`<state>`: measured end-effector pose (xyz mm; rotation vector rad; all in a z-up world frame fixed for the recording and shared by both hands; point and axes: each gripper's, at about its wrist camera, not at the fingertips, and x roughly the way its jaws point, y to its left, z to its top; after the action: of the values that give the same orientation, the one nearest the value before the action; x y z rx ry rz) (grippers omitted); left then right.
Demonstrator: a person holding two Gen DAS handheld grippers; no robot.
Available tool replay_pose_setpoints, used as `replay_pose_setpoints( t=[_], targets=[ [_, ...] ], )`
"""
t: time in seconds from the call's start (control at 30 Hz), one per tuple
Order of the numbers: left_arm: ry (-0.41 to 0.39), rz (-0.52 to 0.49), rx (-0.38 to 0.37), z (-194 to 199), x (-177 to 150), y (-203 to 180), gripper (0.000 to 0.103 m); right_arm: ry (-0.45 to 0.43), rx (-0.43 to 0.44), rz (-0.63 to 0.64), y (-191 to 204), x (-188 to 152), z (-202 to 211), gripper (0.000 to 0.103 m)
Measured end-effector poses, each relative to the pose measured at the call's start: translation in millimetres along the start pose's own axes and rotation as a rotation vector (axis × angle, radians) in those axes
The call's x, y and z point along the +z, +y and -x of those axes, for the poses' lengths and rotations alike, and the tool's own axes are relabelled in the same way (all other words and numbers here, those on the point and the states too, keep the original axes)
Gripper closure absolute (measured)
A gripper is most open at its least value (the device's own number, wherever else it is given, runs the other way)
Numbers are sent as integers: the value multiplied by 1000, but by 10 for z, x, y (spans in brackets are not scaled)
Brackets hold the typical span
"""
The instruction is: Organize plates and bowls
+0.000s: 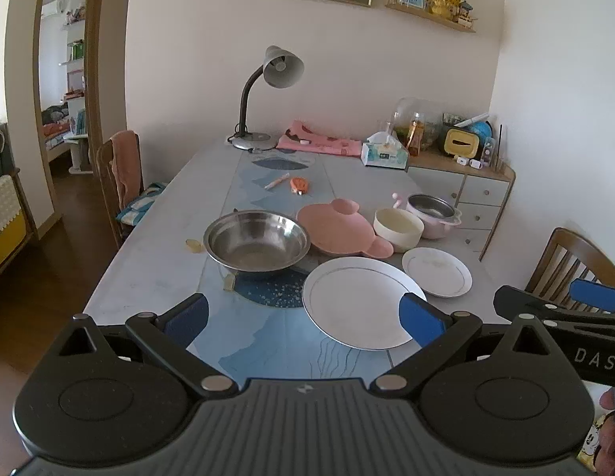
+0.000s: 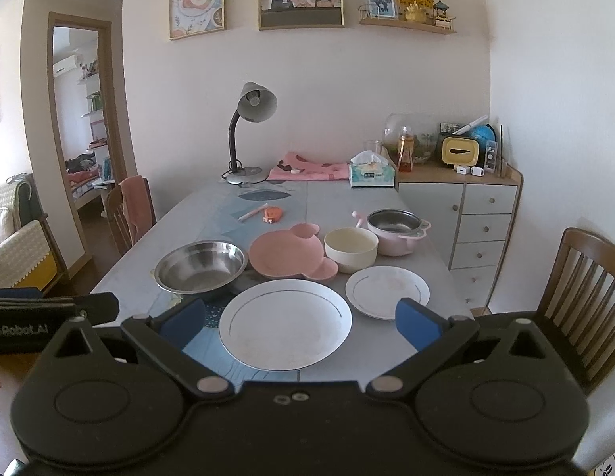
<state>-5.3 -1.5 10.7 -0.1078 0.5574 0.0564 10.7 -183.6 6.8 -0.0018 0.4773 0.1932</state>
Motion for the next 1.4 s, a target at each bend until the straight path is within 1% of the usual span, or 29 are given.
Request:
replay_pose_setpoints(
  t=[0.3,0.6,0.7,0.83,0.97,1.03,1.13,1.27,1.4],
  targets=[
    [-1,3,5,-8,22,15,0,-8,-2,4,14,29,-11,0],
    [-18,-4,-24,9,37,-5,0,-4,0,8,5,51,-22,0],
    [-21,-5,-24,13,33,-18,0,-10,-6,10,-7,55,-5,0],
    [-12,6,-30,-22,43,-14,0,-8,-7,11,-31,63,-14,0],
    [8,-5,-6,-135,65,-41,0,8,-2,8,-67,70,-88,0],
    [14,-2,-8,-202,73,-50,0,24,3,13,-90,72,-160,0],
    [34,2,-7,-343,99,-71,0,53,18,24,-118,78,-295,1],
    [46,-5,7,-558,146,-133,0,68,30,29,-173,115,-502,2],
    [61,1,-10,-808,194,-161,0,88,38,22,-274,154,-734,2]
  ],
)
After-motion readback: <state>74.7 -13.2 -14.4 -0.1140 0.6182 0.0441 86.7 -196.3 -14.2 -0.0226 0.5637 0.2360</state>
